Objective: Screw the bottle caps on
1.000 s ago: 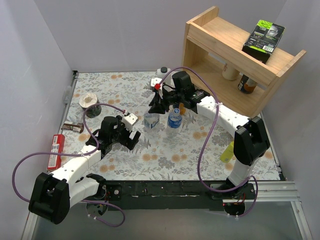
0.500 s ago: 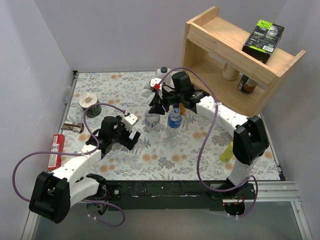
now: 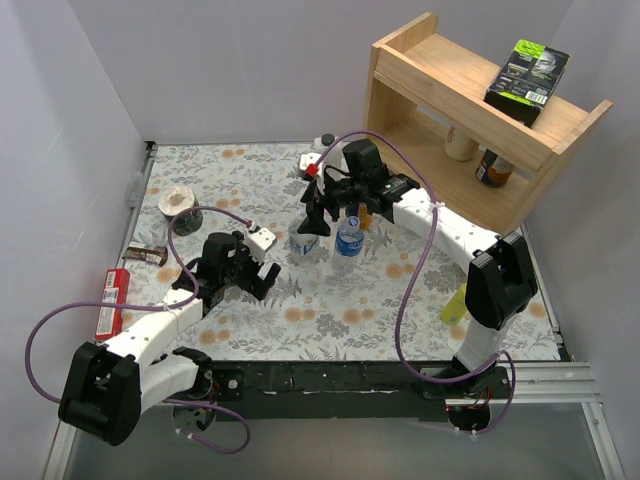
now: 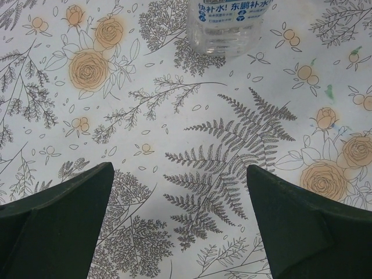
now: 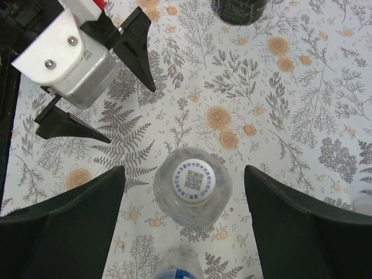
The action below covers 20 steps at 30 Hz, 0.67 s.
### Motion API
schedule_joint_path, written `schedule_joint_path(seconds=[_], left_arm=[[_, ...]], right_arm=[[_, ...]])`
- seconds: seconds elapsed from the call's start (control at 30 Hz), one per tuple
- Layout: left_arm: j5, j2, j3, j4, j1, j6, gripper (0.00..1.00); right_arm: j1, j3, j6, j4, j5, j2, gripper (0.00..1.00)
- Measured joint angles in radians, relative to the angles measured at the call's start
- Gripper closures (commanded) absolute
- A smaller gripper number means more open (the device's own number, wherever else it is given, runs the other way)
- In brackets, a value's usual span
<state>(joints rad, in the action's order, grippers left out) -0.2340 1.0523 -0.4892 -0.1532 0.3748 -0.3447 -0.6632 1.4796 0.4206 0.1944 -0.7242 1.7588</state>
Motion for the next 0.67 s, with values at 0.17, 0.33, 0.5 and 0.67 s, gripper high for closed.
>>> schedule_joint_path(seconds=[0.17,0.33,0.5,0.67], left_arm=[[0.036,0.01,-0.001,-0.002,-0.001,-0.005,0.02],[0.116,0.044,-0.042,-0.017,-0.008,-0.048,0.02],[0.15,0.069,-0.174,-0.032,-0.074,-0.121,0.02],[0.163,0.106,-0.303,-0.019,-0.155,-0.179,0.02]], right_arm=[[0.0,0.135,0.021,0.124,0.075,-0.024,0.05],[0.0,0.172,-0.06,0.237,0.322,-0.133,0.05],[0.0,0.26,-0.156,0.351,0.601,-0.142,0.05],[0.002,0.257,-0.189,0.419,0.739,-0.14,0.04]])
